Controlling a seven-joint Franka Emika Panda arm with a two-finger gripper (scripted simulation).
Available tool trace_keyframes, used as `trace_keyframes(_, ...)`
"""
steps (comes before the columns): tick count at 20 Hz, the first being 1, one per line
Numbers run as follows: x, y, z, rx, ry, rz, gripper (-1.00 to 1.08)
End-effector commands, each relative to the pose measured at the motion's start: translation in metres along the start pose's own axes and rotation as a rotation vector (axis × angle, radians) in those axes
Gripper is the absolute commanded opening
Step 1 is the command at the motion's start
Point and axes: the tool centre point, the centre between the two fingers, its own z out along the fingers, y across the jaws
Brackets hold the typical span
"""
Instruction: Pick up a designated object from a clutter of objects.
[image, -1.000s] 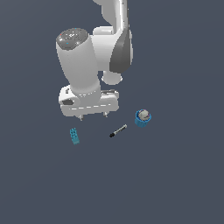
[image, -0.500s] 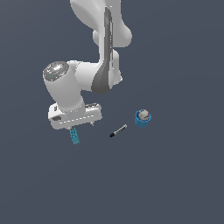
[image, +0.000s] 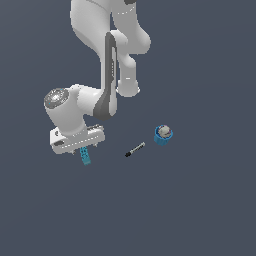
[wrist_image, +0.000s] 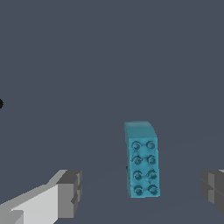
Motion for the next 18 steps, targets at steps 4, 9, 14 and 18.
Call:
trace_keyframes(4, -0.011, 0.012, 0.017, -0.005, -0.001, -0.033, 1.00)
trace_keyframes(9, -0.014, 0.015, 0.022, -0.007, -0.002, -0.041, 1.00)
trace_keyframes(14, -0.014, 0.014, 0.027, -0.006, -0.003, -0.039, 1.00)
trace_keyframes(18, -0.015, 0.014, 0.043, -0.006, -0.003, -0.039, 1.00)
